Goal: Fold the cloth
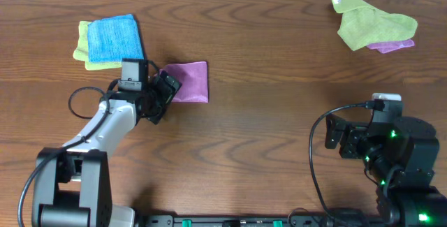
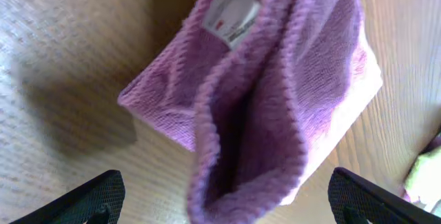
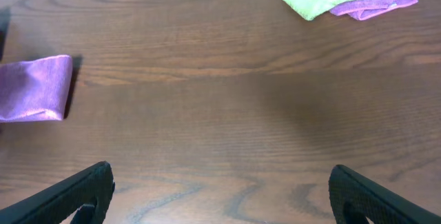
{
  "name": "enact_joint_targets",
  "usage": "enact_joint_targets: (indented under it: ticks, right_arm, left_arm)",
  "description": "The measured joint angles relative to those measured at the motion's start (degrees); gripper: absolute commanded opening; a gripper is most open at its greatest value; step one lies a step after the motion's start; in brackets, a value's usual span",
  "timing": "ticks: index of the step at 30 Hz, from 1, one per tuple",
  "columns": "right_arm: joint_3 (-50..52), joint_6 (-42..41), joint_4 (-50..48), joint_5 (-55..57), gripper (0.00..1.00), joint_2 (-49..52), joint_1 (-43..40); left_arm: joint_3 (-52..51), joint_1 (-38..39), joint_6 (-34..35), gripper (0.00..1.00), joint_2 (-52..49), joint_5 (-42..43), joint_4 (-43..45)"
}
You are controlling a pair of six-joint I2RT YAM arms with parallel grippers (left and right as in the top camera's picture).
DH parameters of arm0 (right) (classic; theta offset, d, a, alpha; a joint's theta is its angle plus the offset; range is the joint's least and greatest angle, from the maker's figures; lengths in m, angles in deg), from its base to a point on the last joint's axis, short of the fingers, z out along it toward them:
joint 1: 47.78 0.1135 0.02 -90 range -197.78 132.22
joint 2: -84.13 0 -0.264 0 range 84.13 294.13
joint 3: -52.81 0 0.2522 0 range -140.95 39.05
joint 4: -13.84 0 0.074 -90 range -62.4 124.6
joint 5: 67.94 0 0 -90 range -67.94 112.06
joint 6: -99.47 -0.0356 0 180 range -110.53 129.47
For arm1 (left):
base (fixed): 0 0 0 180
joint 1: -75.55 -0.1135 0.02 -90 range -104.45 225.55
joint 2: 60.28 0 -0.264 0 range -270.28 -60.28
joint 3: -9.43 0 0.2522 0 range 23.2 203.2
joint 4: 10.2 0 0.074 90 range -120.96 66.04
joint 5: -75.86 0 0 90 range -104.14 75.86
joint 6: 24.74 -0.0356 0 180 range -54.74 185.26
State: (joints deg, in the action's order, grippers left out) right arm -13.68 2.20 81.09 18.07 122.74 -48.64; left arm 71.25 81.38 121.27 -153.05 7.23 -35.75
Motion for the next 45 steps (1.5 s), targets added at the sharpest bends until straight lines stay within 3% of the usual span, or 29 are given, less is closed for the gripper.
enact_joint_targets:
  ticks: [15,18,22,33,45]
  right_arm:
    - [0.00,0.00,0.00,0.02,0.99,0.00,-0.02]
    - [0.00,0.00,0.02,0.02,0.99,0.00,-0.04]
    - [0.00,0.00,0.02,0.02,0.99,0.00,-0.04]
    - [0.02,0.00,0.02,0.04,0.99,0.00,-0.04]
    - [0.02,0.00,0.02,0.04,0.99,0.00,-0.07]
  left_arm:
    - [0.02,3.45,5.33,0.88,-4.96,-5.29,6.60]
    - [0.02,3.52,5.60,0.69,-5.09,-6.84,6.64]
    - [0.02,3.52,6.23,0.56,-5.92,-8.98,6.82]
    - [0.07,3.50,6.62,0.06,-9.92,-9.22,13.88]
    - [0.11,3.28,-2.86,0.06,-11.91,-4.09,22.12]
